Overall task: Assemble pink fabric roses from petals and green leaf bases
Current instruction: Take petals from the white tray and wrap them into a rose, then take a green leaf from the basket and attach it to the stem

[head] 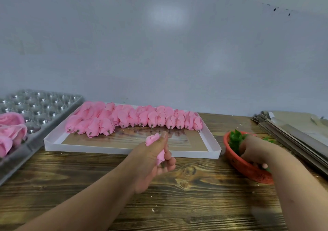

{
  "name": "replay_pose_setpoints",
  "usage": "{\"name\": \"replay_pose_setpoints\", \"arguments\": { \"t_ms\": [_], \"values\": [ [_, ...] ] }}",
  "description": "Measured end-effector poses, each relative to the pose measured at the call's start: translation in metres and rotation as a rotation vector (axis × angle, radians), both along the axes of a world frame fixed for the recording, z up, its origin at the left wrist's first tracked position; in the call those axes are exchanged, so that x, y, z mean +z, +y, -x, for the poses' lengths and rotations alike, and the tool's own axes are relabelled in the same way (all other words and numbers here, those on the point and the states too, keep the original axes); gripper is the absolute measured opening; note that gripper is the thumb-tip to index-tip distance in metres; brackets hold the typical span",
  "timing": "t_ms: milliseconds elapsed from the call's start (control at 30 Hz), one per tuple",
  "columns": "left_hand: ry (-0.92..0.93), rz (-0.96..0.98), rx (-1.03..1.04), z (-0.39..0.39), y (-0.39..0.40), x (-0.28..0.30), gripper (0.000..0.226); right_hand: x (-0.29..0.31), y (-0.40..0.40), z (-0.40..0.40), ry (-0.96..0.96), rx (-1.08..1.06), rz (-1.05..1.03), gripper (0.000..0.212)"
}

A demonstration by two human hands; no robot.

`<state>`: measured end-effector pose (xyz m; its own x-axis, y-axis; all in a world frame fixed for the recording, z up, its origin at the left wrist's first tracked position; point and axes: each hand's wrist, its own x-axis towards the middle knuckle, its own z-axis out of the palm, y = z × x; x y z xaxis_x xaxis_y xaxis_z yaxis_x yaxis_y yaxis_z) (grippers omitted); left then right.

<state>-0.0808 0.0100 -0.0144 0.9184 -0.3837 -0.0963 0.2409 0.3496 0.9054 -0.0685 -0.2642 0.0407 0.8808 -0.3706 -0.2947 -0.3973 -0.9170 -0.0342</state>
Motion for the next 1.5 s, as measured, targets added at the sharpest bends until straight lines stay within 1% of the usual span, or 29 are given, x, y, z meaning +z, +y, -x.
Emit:
{"name": "replay_pose_setpoints", "arguments": {
  "t_ms": [67, 133, 267, 367, 533, 600, 667, 733, 833, 933, 1000, 1033, 1100, 1200, 1267, 1300, 1367, 1433, 1500],
  "values": [
    [0.025, 0.000, 0.005, 0.000, 0.000, -0.001, 0.030, -0.006, 0.002, -0.005, 0.015, 0.023, 0.038, 0.024],
    [0.051, -0.005, 0.021, 0.000, -0.001, -0.003, 0.030, -0.011, -0.001, -0.010, -0.024, 0.022, 0.027, 0.026],
    [0.077, -0.010, 0.041, -0.001, -0.001, -0.002, 0.031, -0.017, -0.005, -0.013, -0.056, 0.022, 0.026, 0.022],
    [0.085, -0.019, 0.051, -0.001, -0.001, -0.002, 0.031, -0.014, -0.007, -0.012, -0.087, -0.020, 0.009, 0.017],
    [0.104, -0.020, 0.068, 0.000, -0.001, -0.001, 0.029, -0.007, -0.012, -0.011, -0.239, -0.048, 0.005, 0.011],
    [0.112, -0.019, 0.075, 0.001, -0.002, -0.001, 0.030, -0.008, -0.012, -0.010, -0.250, -0.056, 0.045, 0.008],
    [0.118, -0.019, 0.081, 0.000, -0.002, -0.001, 0.029, -0.008, -0.014, -0.009, -0.273, -0.077, 0.098, 0.012],
    [0.120, -0.015, 0.085, 0.000, -0.002, -0.001, 0.029, -0.005, -0.016, -0.007, -0.340, -0.101, 0.140, 0.018],
    [0.124, -0.007, 0.089, 0.000, -0.003, -0.001, 0.029, 0.001, -0.019, -0.005, -0.460, -0.169, 0.121, 0.020],
    [0.124, -0.009, 0.090, 0.001, -0.003, -0.001, 0.029, 0.002, -0.021, -0.006, -0.598, -0.219, -0.014, 0.015],
    [0.130, -0.004, 0.097, 0.001, -0.003, -0.001, 0.030, 0.001, -0.018, -0.004, -0.685, -0.208, -0.167, 0.021],
    [0.132, 0.001, 0.099, 0.001, -0.003, 0.000, 0.030, 0.000, -0.015, -0.003, -0.728, -0.190, -0.281, 0.024],
    [0.134, 0.009, 0.102, 0.001, -0.003, 0.000, 0.029, 0.001, -0.003, 0.001, -0.783, -0.196, -0.585, 0.025],
    [0.125, 0.026, 0.113, 0.001, -0.003, 0.000, 0.030, 0.003, 0.028, 0.010, -0.769, -0.154, -0.987, 0.022],
    [0.103, 0.046, 0.139, 0.001, -0.004, -0.001, 0.033, -0.002, 0.057, 0.014, -0.717, -0.057, -1.174, 0.026],
    [0.085, 0.060, 0.156, 0.001, -0.004, 0.000, 0.035, -0.007, 0.072, 0.017, -0.675, -0.015, -1.241, 0.029],
    [0.036, 0.085, 0.190, 0.001, -0.004, 0.001, 0.035, -0.019, 0.101, 0.021, -0.569, 0.026, -1.321, 0.026],
    [-0.030, 0.090, 0.209, -0.001, -0.004, 0.001, 0.035, -0.032, 0.123, 0.024, -0.461, 0.027, -1.309, 0.023],
    [-0.096, 0.063, 0.218, -0.002, -0.005, 0.000, 0.034, -0.045, 0.138, 0.025, -0.382, 0.022, -1.234, 0.022]
  ]
}}
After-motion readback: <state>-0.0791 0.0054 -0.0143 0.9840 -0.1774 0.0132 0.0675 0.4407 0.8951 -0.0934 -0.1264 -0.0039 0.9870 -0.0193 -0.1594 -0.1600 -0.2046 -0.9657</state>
